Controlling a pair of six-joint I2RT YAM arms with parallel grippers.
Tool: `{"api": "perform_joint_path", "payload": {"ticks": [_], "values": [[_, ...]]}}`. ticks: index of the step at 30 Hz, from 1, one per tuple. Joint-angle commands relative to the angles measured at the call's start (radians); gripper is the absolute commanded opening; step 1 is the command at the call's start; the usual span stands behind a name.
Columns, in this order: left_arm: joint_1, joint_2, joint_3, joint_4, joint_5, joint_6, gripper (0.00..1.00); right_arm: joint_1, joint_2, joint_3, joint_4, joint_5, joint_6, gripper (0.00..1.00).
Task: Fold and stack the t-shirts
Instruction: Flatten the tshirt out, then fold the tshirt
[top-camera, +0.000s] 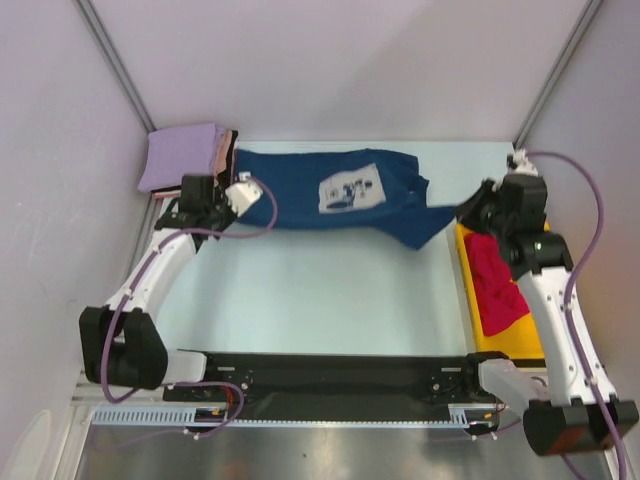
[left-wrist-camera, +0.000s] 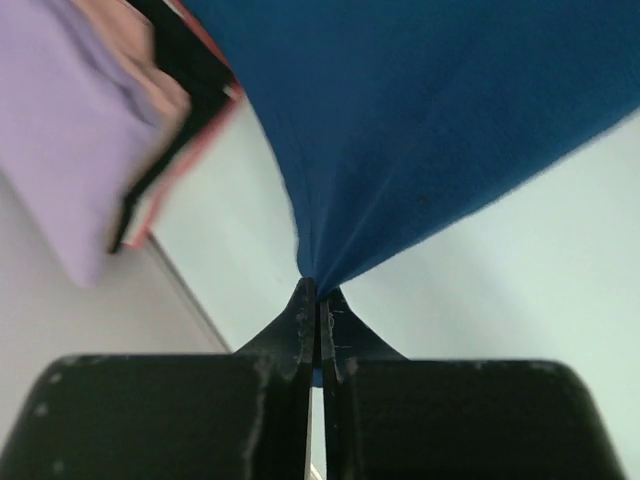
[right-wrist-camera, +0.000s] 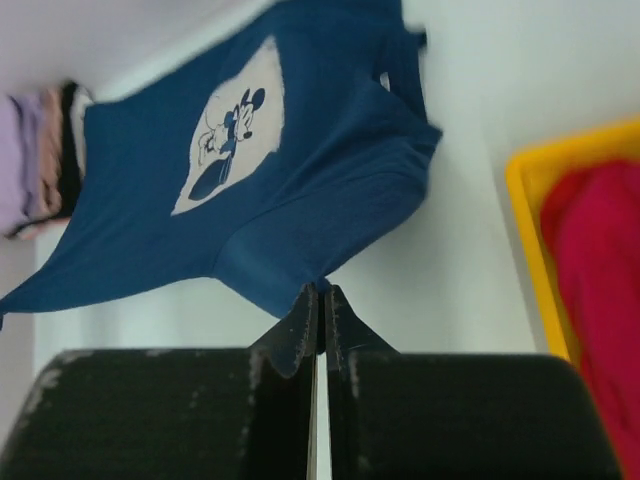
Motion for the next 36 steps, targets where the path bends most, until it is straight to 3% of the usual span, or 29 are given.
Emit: {"api": "perform_joint_path", "payload": {"ticks": [1,6,14,19,22,27,36], "values": [[0.01,-0.101,-0.153,-0.05,-0.001,0.057,0.0,0.038,-0.135,-0.131,-0.153,0.114,0.055,0.0],[0.01,-0.219,-0.31,-0.217,0.016,0.088,0.0,0.11,-0.276,-0.277,-0.42,0.163,0.241,0.0],[0.01,-0.368,-0.462,-0.463,0.012,0.174,0.01,0.215,-0.327,-0.364,-0.577,0.128,0.364,0.0],[0.01,-0.386,-0.474,-0.409,0.024,0.185,0.01,0.219,-0.188,-0.333,-0.43,0.148,0.281,0.0],[0.012,-0.299,-0.426,-0.23,0.005,0.131,0.03,0.219,-0.015,-0.29,-0.243,0.134,0.186,0.0],[0.018,-0.089,-0.333,-0.127,-0.036,0.077,0.04,0.216,0.226,-0.184,-0.013,0.18,0.036,0.0],[0.035,0.112,-0.244,0.019,-0.09,0.008,0.05,0.183,0.633,0.072,0.152,0.097,-0.134,0.0]]}}
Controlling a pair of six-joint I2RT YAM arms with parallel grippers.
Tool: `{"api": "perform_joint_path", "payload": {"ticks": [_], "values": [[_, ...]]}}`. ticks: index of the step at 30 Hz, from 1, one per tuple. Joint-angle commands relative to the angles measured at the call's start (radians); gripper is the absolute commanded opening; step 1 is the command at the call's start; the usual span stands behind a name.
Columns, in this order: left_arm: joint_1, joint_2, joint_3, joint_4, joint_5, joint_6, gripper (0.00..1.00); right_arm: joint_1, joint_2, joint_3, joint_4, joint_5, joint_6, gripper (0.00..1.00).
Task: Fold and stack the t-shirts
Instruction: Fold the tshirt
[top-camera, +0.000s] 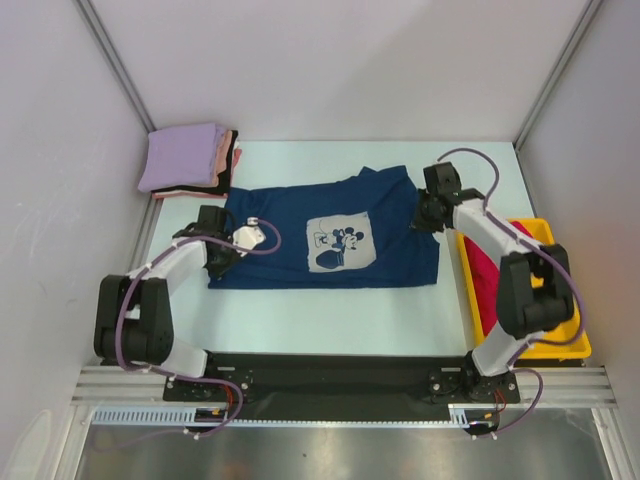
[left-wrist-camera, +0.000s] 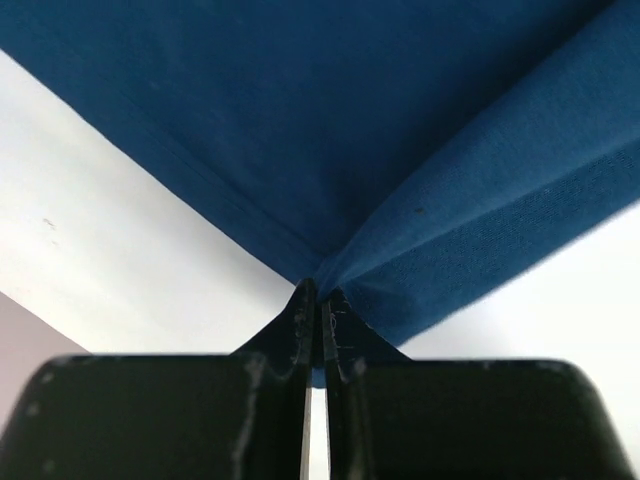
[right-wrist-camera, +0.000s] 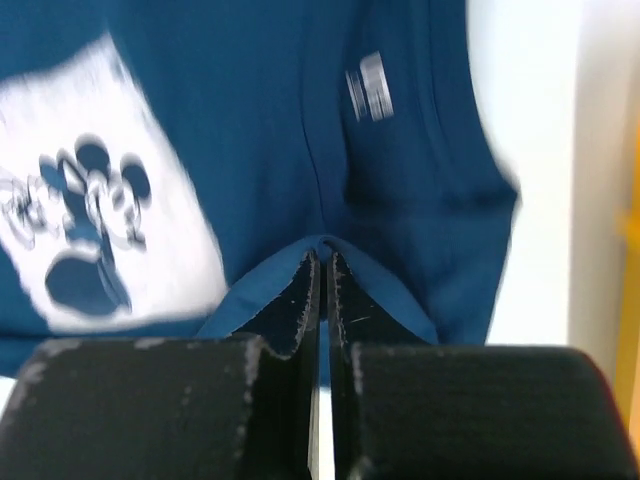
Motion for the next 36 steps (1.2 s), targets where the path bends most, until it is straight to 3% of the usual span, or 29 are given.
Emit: {"api": "perform_joint_path", "payload": {"ticks": [1,10,29,31,33,35,36], "values": [[0.015,0.043,0.082,0.101,-0.04,-0.058,0.06,-0.008,0.104,0.122,0.09,-0.012,-0.122,0.0],[0.019,0.152,0.165,0.12,-0.042,-0.095,0.08,-0.025,0.281,0.335,0.044,0.015,-0.193,0.0],[0.028,0.262,0.28,0.098,-0.09,-0.144,0.12,-0.028,0.424,0.493,0.039,0.048,-0.2,0.0],[0.028,0.272,0.281,0.103,-0.091,-0.138,0.17,-0.028,0.439,0.519,0.038,0.038,-0.203,0.0],[0.03,0.279,0.284,0.101,-0.096,-0.132,0.32,-0.025,0.451,0.538,0.013,0.038,-0.222,0.13],[0.028,0.29,0.304,0.106,-0.12,-0.146,0.43,-0.026,0.462,0.571,-0.025,0.045,-0.23,0.38],[0.028,0.299,0.313,0.123,-0.14,-0.158,0.55,-0.028,0.461,0.587,-0.042,0.076,-0.227,0.41]]}}
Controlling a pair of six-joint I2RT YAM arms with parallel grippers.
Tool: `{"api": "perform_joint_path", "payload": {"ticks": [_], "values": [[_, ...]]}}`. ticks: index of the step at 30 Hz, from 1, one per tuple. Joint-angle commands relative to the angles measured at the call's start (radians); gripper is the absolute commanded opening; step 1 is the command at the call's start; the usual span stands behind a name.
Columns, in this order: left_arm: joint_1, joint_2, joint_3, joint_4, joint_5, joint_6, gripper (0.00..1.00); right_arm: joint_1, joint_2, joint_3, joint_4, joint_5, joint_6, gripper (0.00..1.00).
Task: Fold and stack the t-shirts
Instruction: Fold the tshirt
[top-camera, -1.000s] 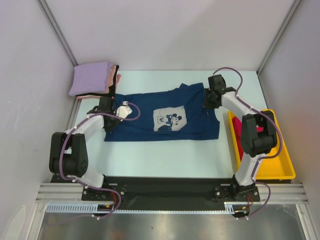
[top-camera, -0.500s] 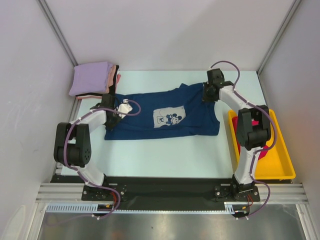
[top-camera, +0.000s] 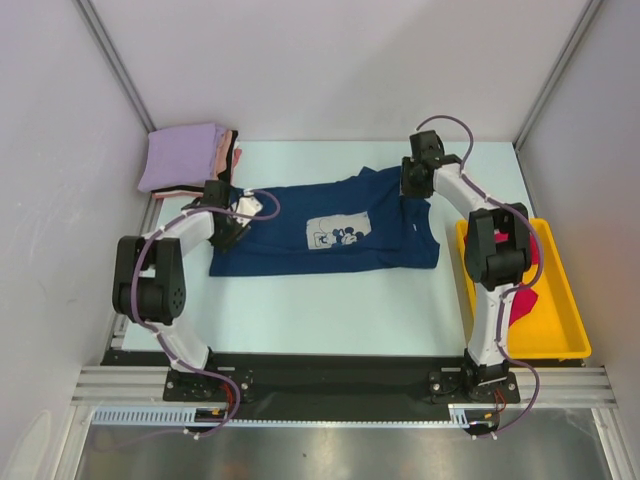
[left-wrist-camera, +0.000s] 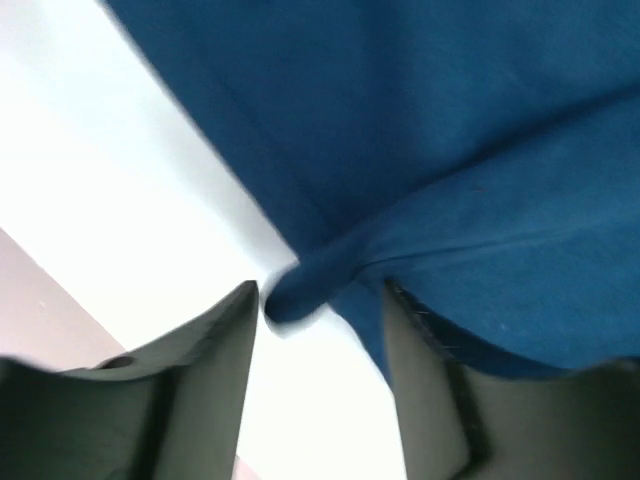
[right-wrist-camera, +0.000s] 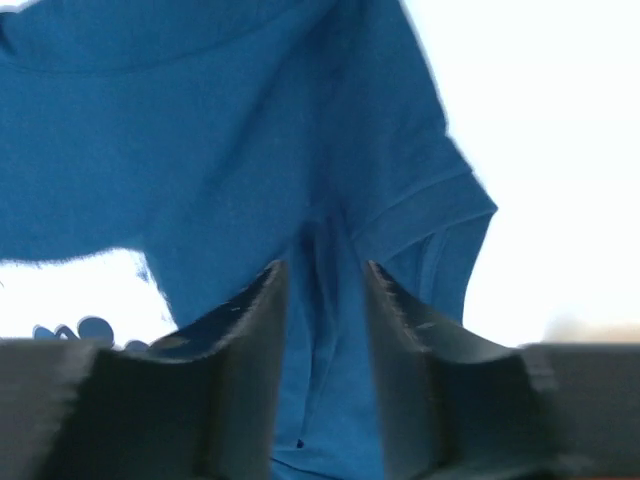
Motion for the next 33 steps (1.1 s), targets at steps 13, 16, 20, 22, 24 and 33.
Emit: {"api": "perform_joint_path", "payload": {"ticks": [13,16,20,22,24,33], "values": [[-0.055,-0.328,-0.177,-0.02,0.027,0.009,0.55,-0.042,-0.391,-0.364,-0.259,0.106,0.174,0.4],[-0.075,-0.351,-0.294,0.006,0.001,0.097,0.54,-0.029,-0.461,-0.519,-0.192,0.072,0.205,0.41],[-0.075,-0.324,-0.36,0.087,-0.059,0.165,0.61,-0.018,-0.48,-0.608,-0.113,0.049,0.219,0.42],[-0.075,-0.29,-0.369,0.142,-0.076,0.174,0.64,-0.019,-0.464,-0.628,-0.083,0.043,0.228,0.42],[-0.074,-0.253,-0.369,0.197,-0.117,0.183,0.66,-0.015,-0.451,-0.634,-0.066,0.029,0.237,0.42],[-0.069,-0.189,-0.392,0.251,-0.073,0.137,0.42,-0.042,-0.386,-0.7,0.054,0.029,0.265,0.32]]}}
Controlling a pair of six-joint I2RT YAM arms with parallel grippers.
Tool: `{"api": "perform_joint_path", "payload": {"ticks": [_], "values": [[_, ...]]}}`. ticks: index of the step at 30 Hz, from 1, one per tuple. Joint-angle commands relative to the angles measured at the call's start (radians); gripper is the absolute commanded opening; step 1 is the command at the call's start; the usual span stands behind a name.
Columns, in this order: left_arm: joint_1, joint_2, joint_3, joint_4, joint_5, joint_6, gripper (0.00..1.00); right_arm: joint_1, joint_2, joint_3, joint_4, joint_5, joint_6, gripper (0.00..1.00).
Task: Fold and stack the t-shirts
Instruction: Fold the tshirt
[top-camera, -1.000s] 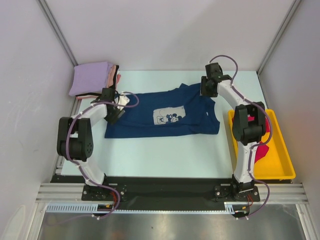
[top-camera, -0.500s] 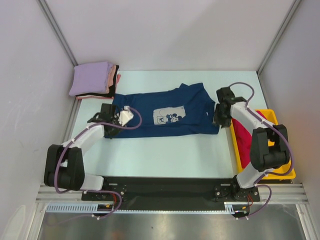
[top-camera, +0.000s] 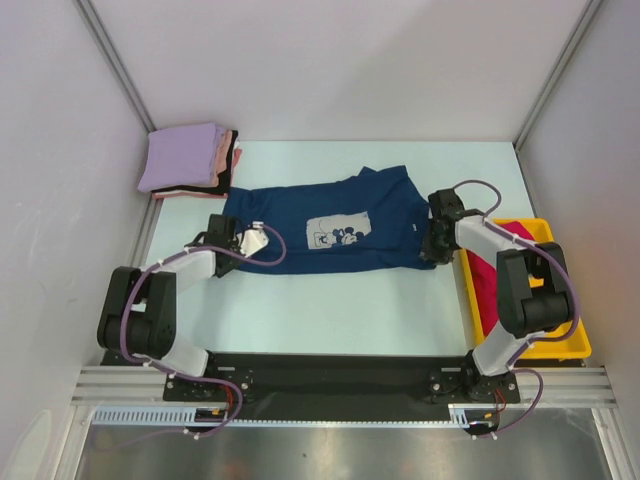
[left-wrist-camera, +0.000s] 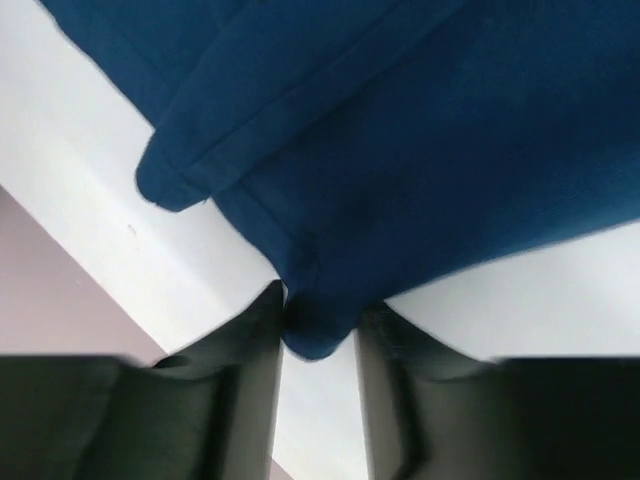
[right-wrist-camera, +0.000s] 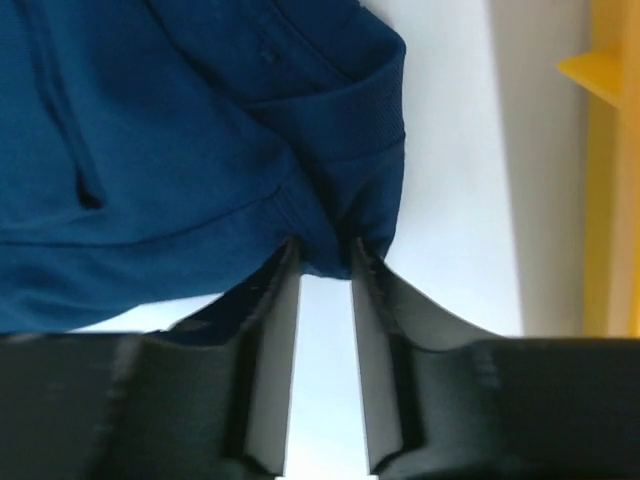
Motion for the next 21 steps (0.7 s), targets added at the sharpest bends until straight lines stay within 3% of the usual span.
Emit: {"api": "perform_joint_path", "payload": {"ticks": [1,2,3,4,8,15,21], "values": [[0.004,0.034,-0.024,0.011,0.046,-0.024,0.35,-0.022,0.037,-0.028,0.07,-0.017,0.03,0.28],[0.004,0.029,-0.028,0.004,0.051,-0.032,0.19,-0.031,0.038,-0.04,0.071,-0.026,0.032,0.2],[0.006,0.023,-0.037,0.004,0.054,-0.036,0.08,-0.036,0.034,-0.048,0.071,-0.02,0.032,0.13],[0.006,0.017,-0.041,0.005,0.046,-0.039,0.0,-0.04,0.027,-0.056,0.06,-0.017,0.032,0.0],[0.032,-0.089,-0.031,-0.092,0.077,-0.042,0.0,-0.06,-0.051,-0.083,-0.04,0.024,0.042,0.0],[0.114,-0.239,0.002,-0.375,0.173,0.047,0.0,-0.017,-0.341,-0.191,-0.281,0.04,0.137,0.0],[0.114,-0.307,-0.032,-0.65,0.246,0.123,0.0,0.108,-0.416,-0.183,-0.445,0.03,0.3,0.0]]}}
